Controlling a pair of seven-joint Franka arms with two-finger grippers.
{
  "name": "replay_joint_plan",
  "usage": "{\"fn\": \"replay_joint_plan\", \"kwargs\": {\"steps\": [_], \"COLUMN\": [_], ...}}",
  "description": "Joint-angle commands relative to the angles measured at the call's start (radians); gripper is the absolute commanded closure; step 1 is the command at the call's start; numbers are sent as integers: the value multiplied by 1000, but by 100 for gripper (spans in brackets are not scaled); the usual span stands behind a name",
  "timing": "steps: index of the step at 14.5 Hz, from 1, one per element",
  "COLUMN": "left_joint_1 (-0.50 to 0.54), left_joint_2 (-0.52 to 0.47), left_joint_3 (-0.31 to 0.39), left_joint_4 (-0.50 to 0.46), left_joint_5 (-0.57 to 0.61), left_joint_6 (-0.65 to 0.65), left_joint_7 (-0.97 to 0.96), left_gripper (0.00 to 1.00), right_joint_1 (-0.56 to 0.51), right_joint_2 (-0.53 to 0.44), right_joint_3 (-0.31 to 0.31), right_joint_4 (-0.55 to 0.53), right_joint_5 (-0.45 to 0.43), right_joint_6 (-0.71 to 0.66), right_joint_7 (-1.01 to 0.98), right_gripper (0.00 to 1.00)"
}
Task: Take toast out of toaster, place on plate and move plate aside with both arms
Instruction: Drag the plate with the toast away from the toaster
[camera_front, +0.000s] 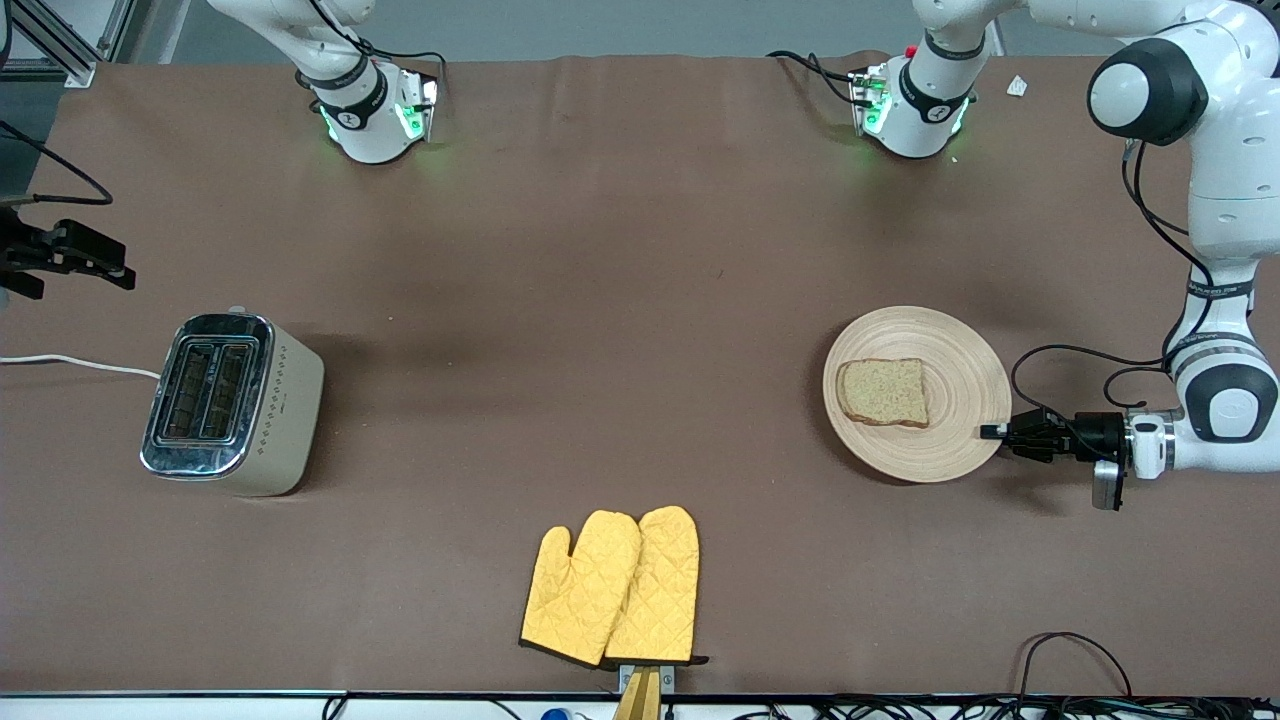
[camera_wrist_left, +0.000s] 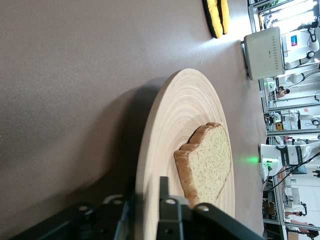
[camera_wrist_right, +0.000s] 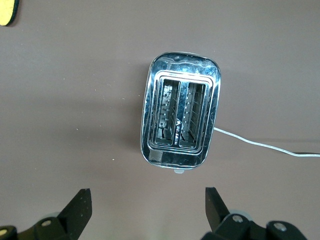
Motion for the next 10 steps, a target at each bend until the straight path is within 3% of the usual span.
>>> {"fn": "replay_joint_plan", "kwargs": {"steps": [1,6,10], "left_joint_1": [-3,-113,-267], "left_joint_2": [-3,-19,-67], "left_joint_3": [2,7,15], "left_joint_4": [62,166,179], "left_joint_5": [13,75,76], "left_joint_6": [-31,-21,76], "left_joint_7": [-58,-223,-430], "left_gripper": [0,0,0], "right_joint_1": [-3,-2,-2], "right_joint_2": [2,2,4], "right_joint_3": [4,4,3], "right_joint_4": [6,7,12], "right_joint_5": [3,3,36], "right_joint_6": [-5,-2,5], "right_joint_7": [5,10,11], "right_gripper": [0,0,0]}}
